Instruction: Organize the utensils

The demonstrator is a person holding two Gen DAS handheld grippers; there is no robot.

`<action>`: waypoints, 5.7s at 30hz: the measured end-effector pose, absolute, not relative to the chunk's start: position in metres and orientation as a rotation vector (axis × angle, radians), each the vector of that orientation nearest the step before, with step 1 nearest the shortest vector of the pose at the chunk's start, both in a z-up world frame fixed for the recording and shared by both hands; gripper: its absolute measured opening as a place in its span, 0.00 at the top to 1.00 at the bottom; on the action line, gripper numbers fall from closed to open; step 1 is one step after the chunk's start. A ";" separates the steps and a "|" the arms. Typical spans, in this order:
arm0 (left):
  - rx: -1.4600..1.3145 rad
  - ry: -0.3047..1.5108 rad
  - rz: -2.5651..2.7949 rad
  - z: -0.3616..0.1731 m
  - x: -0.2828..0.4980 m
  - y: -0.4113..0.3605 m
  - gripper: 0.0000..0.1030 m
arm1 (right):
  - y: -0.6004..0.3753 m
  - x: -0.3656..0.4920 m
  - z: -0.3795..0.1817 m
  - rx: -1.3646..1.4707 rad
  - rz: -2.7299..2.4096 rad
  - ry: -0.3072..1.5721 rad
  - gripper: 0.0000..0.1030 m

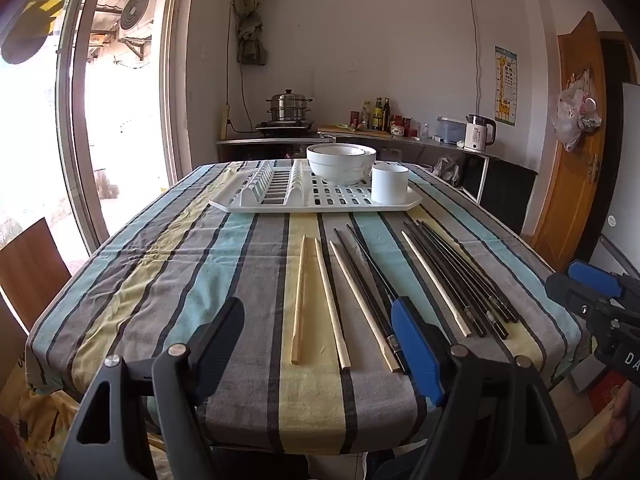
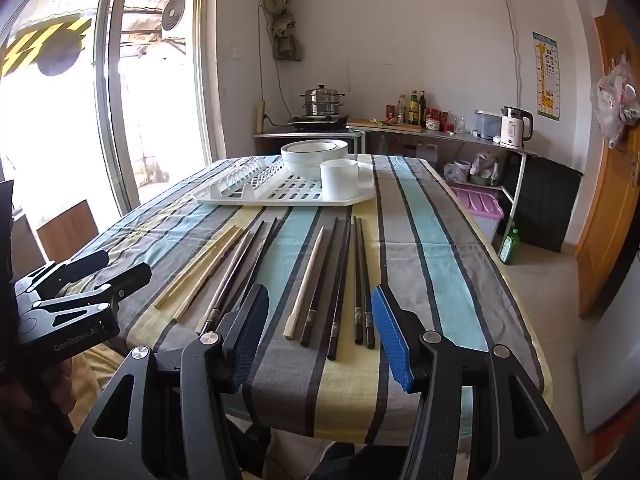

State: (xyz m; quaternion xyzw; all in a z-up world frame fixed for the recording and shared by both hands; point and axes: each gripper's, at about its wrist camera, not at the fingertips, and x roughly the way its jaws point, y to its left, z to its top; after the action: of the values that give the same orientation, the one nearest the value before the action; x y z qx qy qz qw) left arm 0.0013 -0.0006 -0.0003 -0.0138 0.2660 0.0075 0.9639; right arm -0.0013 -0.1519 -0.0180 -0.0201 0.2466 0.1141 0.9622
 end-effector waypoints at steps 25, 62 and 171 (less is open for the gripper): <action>-0.022 0.480 0.007 0.006 -0.007 -0.001 0.24 | -0.149 -0.002 -0.019 -0.042 0.241 0.497 0.47; -0.023 0.466 0.000 0.006 -0.009 -0.001 0.24 | -0.148 -0.002 -0.016 -0.044 0.246 0.496 0.47; 0.073 0.860 -0.185 -0.003 0.194 0.020 0.94 | -0.100 0.222 -0.020 -0.053 0.355 0.862 0.95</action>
State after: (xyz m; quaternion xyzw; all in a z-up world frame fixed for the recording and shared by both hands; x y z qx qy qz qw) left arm 0.1943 0.0197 -0.0030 0.0352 0.4161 -0.0898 0.9042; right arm 0.2220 -0.1000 -0.0205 -0.0254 0.4156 0.1710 0.8929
